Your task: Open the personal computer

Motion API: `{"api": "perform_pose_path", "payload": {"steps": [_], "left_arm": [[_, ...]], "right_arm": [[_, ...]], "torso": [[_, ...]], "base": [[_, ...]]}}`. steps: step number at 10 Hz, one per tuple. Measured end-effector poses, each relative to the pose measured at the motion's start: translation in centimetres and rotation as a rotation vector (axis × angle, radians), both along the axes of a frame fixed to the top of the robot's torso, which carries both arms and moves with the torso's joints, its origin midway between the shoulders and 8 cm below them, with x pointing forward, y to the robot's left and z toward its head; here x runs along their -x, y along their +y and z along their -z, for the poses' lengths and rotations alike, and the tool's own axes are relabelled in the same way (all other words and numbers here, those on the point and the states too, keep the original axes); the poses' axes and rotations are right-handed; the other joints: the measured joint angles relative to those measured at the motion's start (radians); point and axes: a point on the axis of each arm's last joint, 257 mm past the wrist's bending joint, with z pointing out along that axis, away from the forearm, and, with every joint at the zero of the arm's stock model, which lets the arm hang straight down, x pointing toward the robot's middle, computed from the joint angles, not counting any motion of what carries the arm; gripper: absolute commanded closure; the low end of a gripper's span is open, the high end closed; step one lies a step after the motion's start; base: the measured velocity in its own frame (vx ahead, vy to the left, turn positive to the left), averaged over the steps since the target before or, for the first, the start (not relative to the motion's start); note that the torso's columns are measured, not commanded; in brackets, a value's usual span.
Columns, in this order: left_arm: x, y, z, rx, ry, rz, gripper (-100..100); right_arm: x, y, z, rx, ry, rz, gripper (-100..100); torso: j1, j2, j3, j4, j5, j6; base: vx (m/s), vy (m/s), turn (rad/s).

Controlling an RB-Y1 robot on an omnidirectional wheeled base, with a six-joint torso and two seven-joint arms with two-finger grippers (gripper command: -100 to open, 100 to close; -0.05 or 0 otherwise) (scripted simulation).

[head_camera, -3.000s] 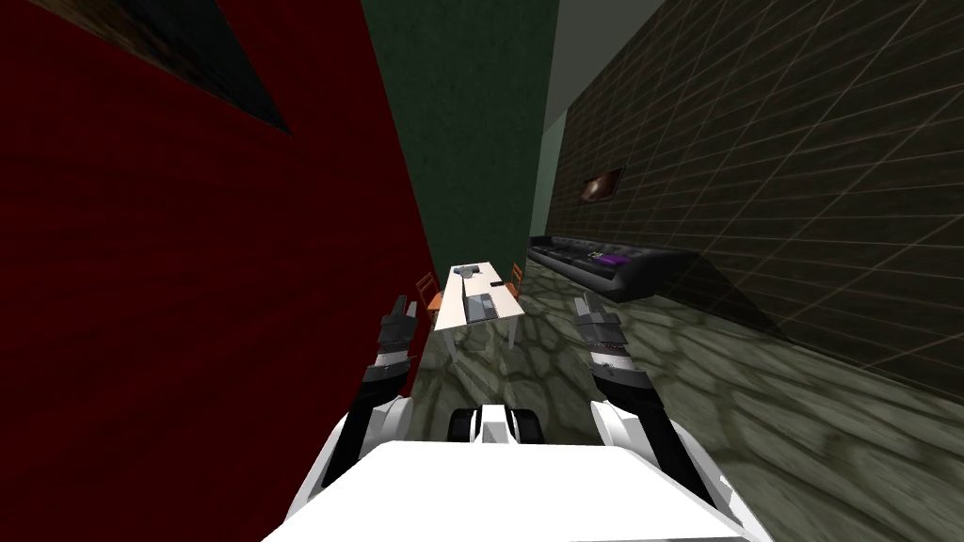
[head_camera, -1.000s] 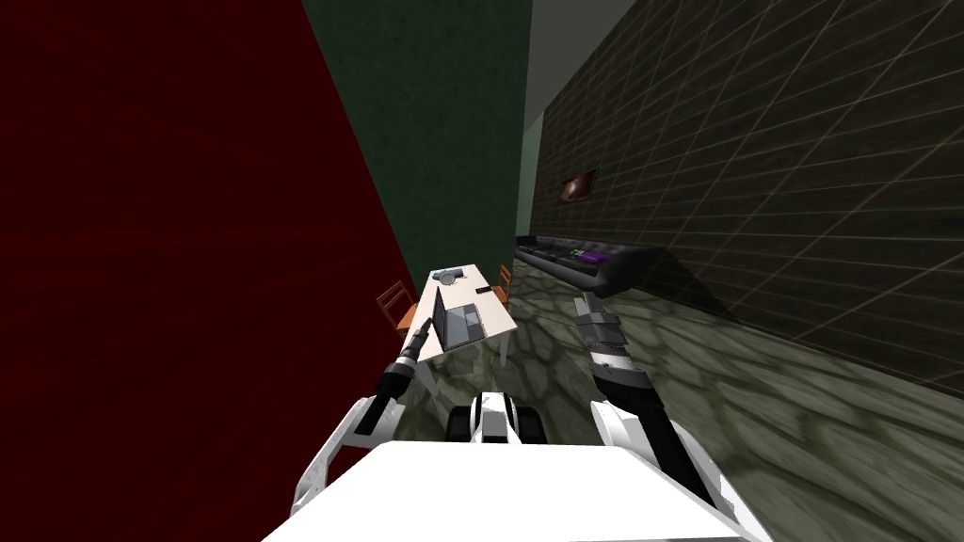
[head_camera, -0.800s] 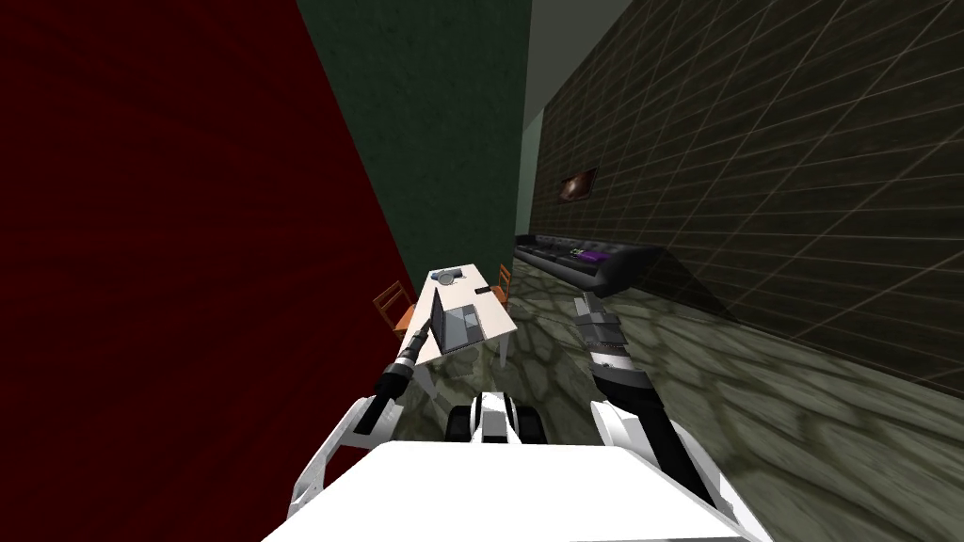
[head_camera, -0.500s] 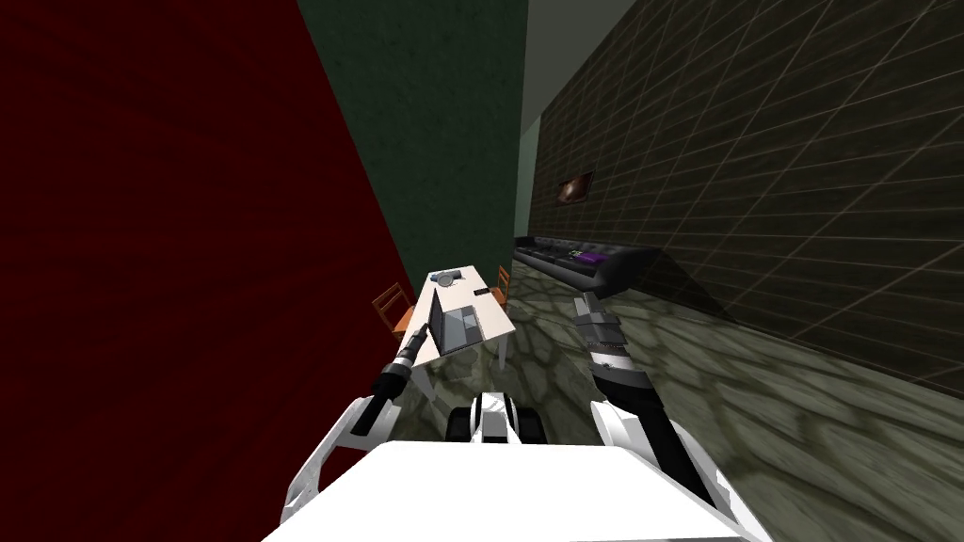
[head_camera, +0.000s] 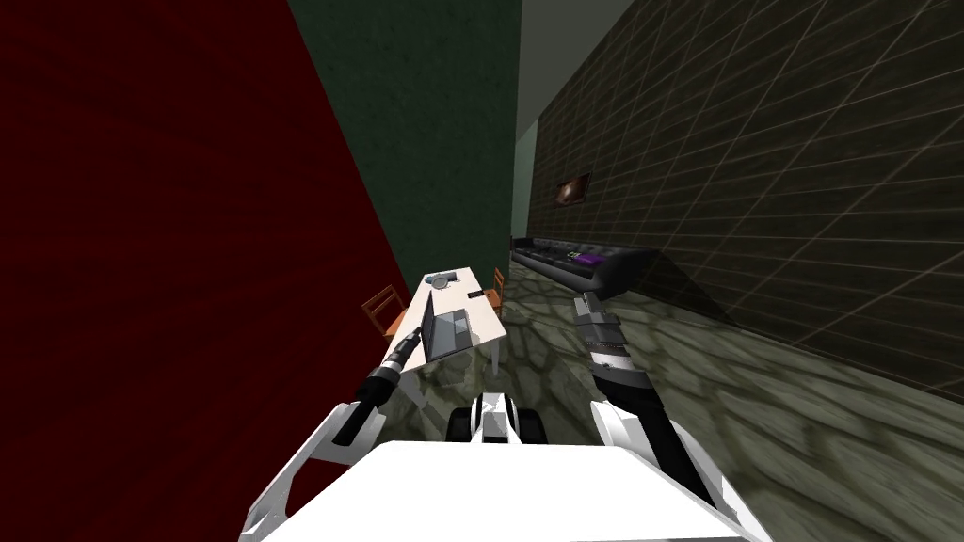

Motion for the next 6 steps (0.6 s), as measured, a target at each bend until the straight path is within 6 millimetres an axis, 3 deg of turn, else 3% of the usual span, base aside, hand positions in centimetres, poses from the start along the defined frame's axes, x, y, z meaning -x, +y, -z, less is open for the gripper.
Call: {"api": "perform_pose_path", "payload": {"steps": [4,6], "left_arm": [[1.0,0.8,0.6,-0.11,0.048,0.001,100],[1.3,1.8,1.7,-0.195,0.078,-0.003,100]], "right_arm": [[0.0,0.0,0.0,0.0,0.0,0.0,0],[0.0,0.0,0.0,0.0,0.0,0.0,0]], "torso": [[0.009,0.007,0.003,0.006,-0.003,-0.006],[0.0,0.006,0.003,0.006,-0.004,-0.006]], "base": [[0.047,-0.111,-0.023],[0.067,-0.17,-0.002]]}}
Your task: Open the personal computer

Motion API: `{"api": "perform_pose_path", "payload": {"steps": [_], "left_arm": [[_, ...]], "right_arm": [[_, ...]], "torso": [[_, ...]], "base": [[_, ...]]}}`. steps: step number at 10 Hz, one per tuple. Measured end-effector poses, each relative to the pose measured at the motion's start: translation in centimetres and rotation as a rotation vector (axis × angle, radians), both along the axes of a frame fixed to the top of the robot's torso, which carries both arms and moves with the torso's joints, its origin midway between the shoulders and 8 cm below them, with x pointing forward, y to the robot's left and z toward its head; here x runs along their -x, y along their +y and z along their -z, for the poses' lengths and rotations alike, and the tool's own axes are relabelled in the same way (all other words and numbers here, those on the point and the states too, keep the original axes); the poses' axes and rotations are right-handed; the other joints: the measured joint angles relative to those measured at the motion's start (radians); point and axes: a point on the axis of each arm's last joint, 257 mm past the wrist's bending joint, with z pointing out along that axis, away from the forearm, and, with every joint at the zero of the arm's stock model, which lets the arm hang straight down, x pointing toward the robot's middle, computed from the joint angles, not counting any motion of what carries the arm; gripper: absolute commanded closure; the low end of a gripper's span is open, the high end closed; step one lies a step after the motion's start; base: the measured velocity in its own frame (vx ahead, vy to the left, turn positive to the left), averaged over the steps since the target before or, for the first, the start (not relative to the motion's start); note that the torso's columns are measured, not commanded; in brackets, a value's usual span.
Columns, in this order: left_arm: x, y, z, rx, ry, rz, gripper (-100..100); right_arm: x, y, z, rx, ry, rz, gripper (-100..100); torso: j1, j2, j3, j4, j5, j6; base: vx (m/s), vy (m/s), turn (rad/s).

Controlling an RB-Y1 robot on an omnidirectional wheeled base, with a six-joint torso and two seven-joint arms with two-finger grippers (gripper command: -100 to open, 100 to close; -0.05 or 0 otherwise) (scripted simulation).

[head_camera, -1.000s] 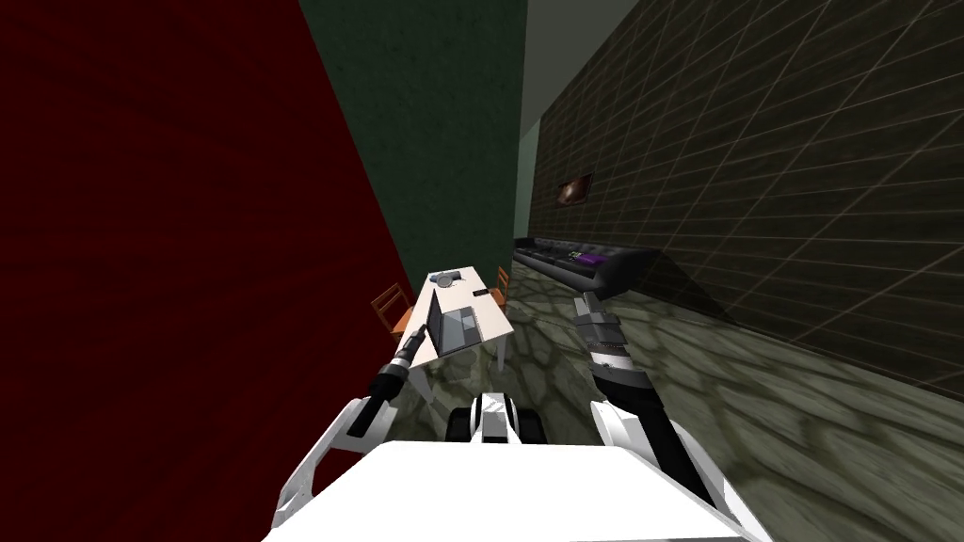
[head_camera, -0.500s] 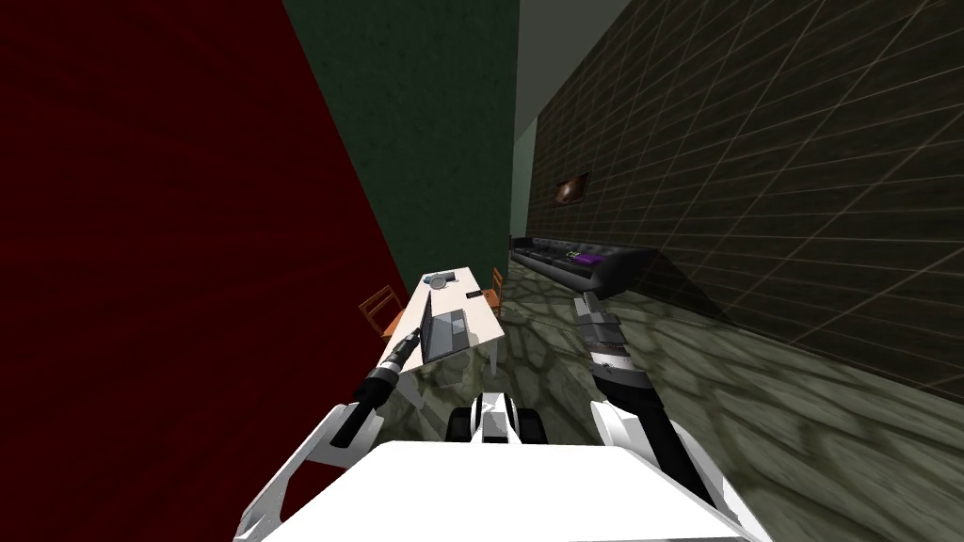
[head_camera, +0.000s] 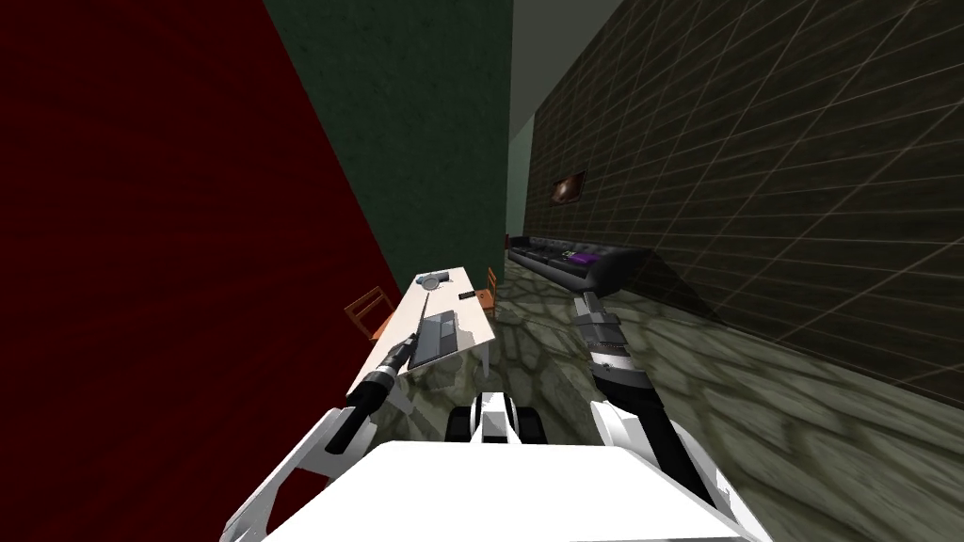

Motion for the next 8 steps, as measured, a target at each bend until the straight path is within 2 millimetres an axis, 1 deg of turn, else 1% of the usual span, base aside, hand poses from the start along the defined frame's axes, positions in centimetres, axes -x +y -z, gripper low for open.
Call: {"api": "perform_pose_path", "payload": {"steps": [3,5,6,7,8], "left_arm": [[0.9,1.9,2.2,-0.155,0.061,-0.006,100],[1.4,3.1,3.2,-0.238,0.095,-0.009,100],[1.6,3.6,3.6,-0.278,0.112,-0.01,100],[1.7,3.7,3.7,-0.284,0.114,-0.01,-100],[1.4,3.8,3.7,-0.283,0.105,-0.016,-100]], "right_arm": [[0.0,0.0,0.0,0.0,0.0,0.0,0],[0.0,0.0,0.0,0.0,0.0,0.0,0],[0.0,0.0,0.0,0.0,0.0,0.0,0],[0.0,0.0,0.0,0.0,0.0,0.0,0],[0.0,0.0,0.0,0.0,0.0,0.0,0]], "torso": [[0.003,0.001,0.0,0.001,0.0,0.0],[0.004,0.003,0.001,0.002,0.0,0.0],[0.004,0.004,0.002,0.002,0.0,0.0],[0.006,0.005,0.003,0.002,0.0,0.0],[0.004,0.005,0.003,0.002,0.0,-0.001]], "base": [[0.072,-0.167,-0.01],[0.064,-0.116,-0.006],[0.024,-0.047,0.003],[0.011,-0.031,0.087],[0.003,-0.043,0.116]]}}
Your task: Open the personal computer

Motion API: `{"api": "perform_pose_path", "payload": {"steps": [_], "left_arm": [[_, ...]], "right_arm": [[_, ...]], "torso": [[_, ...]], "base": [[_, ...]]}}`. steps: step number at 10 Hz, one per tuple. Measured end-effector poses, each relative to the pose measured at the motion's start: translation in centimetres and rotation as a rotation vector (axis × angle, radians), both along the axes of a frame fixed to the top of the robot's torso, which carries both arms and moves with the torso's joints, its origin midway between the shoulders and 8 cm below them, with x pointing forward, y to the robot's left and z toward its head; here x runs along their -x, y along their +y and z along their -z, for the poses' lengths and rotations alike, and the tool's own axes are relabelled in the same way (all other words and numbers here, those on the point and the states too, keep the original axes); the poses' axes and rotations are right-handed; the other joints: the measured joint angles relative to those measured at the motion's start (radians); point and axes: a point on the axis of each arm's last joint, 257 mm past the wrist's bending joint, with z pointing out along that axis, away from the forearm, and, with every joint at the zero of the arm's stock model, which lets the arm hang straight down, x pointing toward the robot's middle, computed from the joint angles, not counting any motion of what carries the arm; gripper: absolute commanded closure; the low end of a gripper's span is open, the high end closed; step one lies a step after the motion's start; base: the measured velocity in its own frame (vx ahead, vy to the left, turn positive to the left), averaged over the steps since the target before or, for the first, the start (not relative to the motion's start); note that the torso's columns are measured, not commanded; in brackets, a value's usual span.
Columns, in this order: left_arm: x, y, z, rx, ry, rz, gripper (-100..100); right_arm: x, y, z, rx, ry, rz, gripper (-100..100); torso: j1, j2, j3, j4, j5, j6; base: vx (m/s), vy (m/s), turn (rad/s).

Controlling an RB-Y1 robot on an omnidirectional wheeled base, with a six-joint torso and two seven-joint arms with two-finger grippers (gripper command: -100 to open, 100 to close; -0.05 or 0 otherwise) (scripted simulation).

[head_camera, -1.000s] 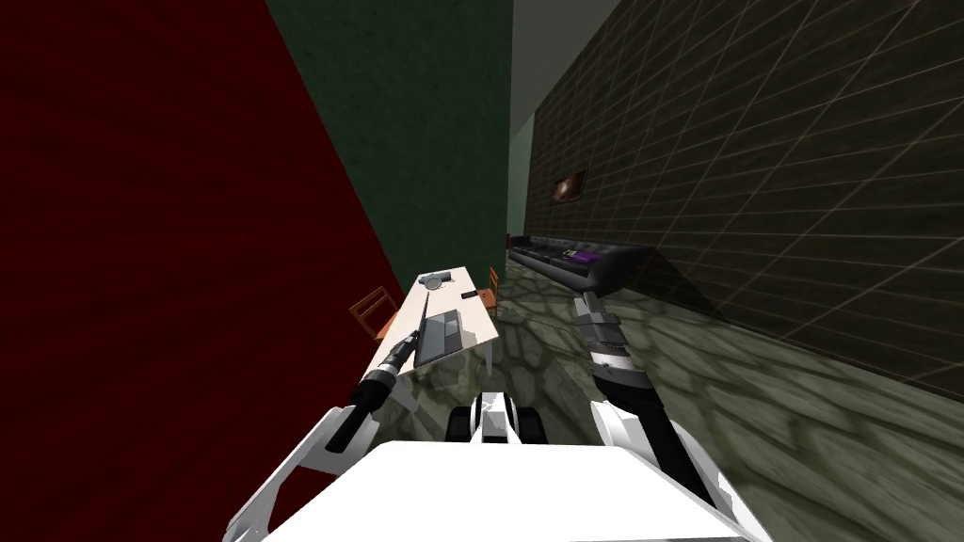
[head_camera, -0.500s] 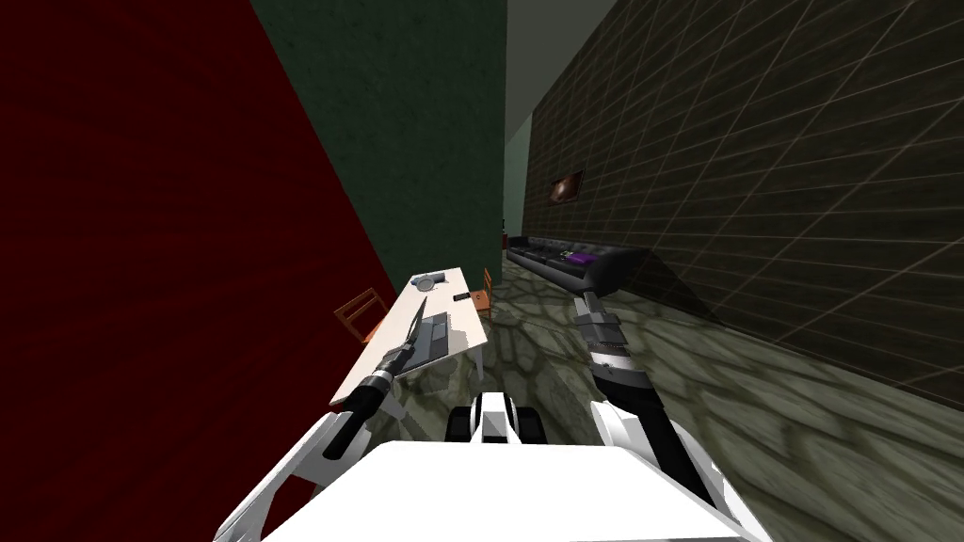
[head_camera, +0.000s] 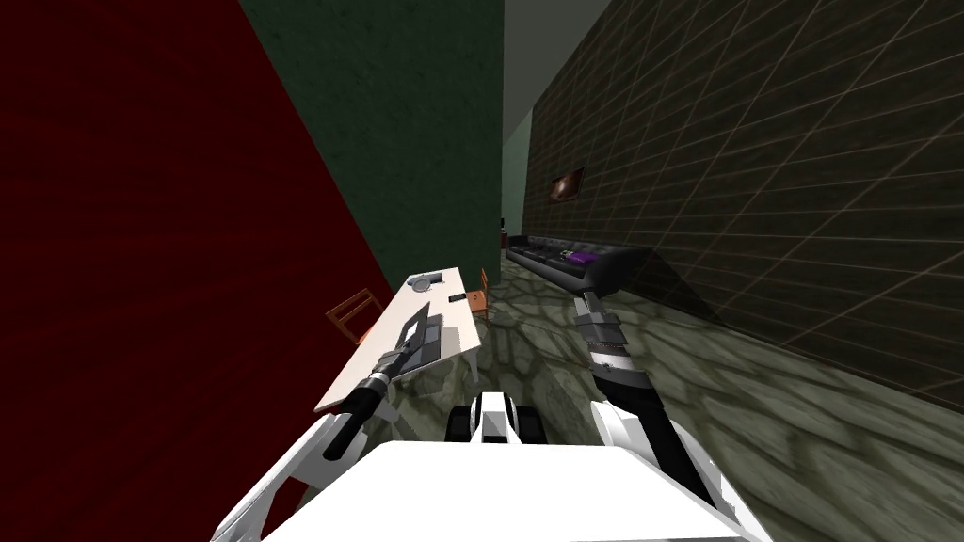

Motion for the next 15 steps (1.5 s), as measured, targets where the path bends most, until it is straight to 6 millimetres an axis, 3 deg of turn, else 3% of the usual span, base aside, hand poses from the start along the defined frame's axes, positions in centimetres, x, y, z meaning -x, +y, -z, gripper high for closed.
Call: {"api": "perform_pose_path", "payload": {"steps": [8,15], "left_arm": [[-3.1,1.1,0.4,0.015,-0.09,-0.029,-100],[-5.3,0.6,1.3,0.051,-0.147,-0.042,-100]], "right_arm": [[0.0,0.0,0.0,0.0,0.0,0.0,0],[0.0,0.0,0.0,0.0,0.0,0.0,0]], "torso": [[-0.003,-0.002,-0.001,-0.001,-0.001,0.0],[-0.002,-0.002,-0.001,-0.001,-0.001,0.0]], "base": [[0.001,-0.04,0.089],[0.001,-0.038,0.08]]}}
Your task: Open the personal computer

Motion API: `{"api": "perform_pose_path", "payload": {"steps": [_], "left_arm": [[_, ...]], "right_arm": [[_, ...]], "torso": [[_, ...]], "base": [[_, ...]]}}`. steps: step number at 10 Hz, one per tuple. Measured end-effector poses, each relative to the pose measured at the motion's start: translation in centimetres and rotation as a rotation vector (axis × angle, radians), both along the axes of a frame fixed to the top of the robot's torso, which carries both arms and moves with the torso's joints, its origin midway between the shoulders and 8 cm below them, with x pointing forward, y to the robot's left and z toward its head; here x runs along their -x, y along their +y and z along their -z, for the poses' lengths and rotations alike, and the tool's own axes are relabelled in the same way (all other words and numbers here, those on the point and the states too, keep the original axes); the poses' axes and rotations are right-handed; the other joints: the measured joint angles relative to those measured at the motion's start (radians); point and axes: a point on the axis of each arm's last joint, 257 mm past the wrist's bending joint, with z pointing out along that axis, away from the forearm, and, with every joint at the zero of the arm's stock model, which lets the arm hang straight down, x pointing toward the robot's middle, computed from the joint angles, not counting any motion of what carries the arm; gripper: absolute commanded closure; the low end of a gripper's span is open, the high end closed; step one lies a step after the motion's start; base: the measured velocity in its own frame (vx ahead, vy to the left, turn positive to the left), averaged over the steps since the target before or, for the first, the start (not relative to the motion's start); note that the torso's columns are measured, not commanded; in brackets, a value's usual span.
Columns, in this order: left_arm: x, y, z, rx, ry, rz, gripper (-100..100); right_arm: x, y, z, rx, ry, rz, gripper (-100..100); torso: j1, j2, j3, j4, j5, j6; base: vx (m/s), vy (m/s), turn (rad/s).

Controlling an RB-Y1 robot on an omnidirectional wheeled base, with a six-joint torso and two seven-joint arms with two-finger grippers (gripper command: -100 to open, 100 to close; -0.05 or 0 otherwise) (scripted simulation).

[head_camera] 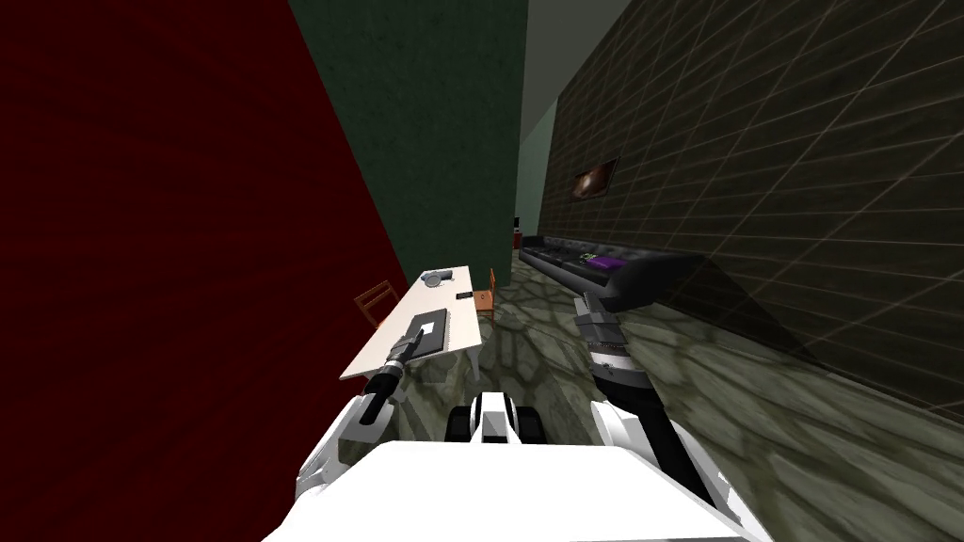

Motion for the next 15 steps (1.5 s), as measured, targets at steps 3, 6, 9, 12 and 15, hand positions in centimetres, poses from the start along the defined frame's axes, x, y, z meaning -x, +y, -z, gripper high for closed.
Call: {"api": "perform_pose_path", "payload": {"steps": [3,6,9,12,15], "left_arm": [[-1.1,-0.7,0.7,0.024,-0.023,-0.002,-100],[-2.0,-1.6,1.2,0.053,-0.044,0.001,-100],[-2.3,-2.0,1.5,0.061,-0.049,0.003,-100],[-3.6,-0.7,-0.4,0.057,-0.049,-0.016,-100],[-4.9,0.7,-2.0,0.057,-0.049,-0.041,-100]], "right_arm": [[0.0,0.0,0.0,0.0,0.0,0.0,0],[0.0,0.0,0.0,0.0,0.0,0.0,0],[0.0,0.0,0.0,0.0,0.0,0.0,0],[0.0,0.0,0.0,0.0,0.0,0.0,0],[0.0,0.0,0.0,0.0,0.0,0.0,0]], "torso": [[-0.001,0.0,0.0,0.0,0.0,0.0],[0.0,0.0,0.0,0.0,0.0,0.0],[0.0,0.0,0.0,0.0,0.0,0.0],[0.0,0.002,0.001,0.001,0.0,0.0],[-0.001,-0.001,-0.001,0.0,0.0,0.0]], "base": [[-0.003,-0.041,0.099],[-0.001,-0.036,0.063],[-0.018,-0.008,-0.029],[-0.085,-0.002,-0.091],[-0.07,-0.009,-0.073]]}}
